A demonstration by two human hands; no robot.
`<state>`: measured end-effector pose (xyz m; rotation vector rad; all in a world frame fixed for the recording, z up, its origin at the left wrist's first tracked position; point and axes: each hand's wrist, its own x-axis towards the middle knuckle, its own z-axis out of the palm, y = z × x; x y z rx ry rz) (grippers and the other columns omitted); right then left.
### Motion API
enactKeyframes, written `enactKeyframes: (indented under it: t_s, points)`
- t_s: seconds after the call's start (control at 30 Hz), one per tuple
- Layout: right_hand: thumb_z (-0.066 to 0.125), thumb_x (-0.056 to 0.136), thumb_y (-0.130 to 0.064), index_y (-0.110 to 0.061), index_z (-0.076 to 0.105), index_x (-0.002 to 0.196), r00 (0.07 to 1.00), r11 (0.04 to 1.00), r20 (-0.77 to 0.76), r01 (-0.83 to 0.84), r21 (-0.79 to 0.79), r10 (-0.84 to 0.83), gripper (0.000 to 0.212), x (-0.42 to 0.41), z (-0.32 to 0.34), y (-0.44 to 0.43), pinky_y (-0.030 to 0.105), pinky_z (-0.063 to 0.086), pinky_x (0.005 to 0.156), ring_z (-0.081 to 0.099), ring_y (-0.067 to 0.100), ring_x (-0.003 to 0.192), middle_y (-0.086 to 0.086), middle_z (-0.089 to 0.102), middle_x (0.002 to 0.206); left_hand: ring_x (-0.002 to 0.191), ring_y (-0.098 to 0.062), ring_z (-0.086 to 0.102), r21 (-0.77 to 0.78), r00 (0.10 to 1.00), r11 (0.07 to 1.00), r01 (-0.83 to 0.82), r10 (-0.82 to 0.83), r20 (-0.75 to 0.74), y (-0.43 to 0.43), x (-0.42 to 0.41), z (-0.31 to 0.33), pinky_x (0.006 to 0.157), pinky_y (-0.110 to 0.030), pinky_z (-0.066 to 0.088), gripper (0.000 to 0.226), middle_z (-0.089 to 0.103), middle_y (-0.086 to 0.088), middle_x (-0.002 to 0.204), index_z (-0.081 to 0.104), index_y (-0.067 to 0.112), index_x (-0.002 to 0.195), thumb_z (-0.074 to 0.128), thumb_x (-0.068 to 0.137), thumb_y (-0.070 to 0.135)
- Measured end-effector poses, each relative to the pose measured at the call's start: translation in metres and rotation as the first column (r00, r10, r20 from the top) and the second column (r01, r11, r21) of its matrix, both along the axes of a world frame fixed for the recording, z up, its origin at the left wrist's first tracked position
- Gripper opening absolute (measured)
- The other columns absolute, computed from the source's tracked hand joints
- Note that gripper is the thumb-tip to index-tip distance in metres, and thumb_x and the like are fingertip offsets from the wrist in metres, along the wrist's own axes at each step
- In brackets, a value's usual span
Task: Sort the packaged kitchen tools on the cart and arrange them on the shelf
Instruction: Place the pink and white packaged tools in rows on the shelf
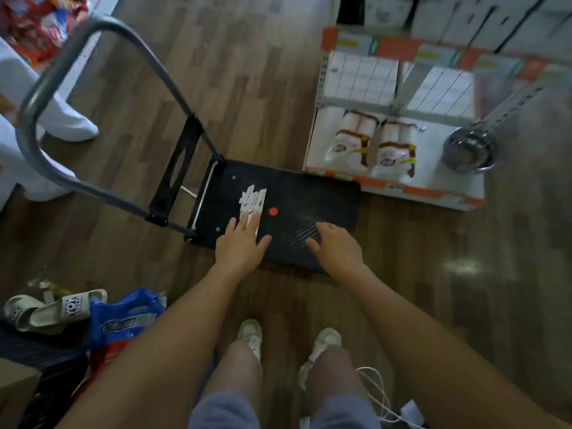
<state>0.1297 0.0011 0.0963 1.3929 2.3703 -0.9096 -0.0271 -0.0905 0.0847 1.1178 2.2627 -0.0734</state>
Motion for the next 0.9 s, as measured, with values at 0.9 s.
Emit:
enactKeyframes:
  t_s: [0.9]
  points:
    - [0.038,0.096,-0.043,-0.005,0.055,0.112,0.998,0.989,-0.053,-0.035,0.146,0.043,0.045,-0.173,-0.472,-0.002,0.039,0.043,0.079,0.053,0.031,0.108,0.012,0.058,0.117,0.144,-0.021,0.013,0.251,0.966,0.933,-0.257,0.253,0.05,0.023,-0.111,-0.476,0.114,-0.042,0.025,0.058,0.014,-0.007,0.156,0.008,0.016,0.149,0.033,0.099,0.031]
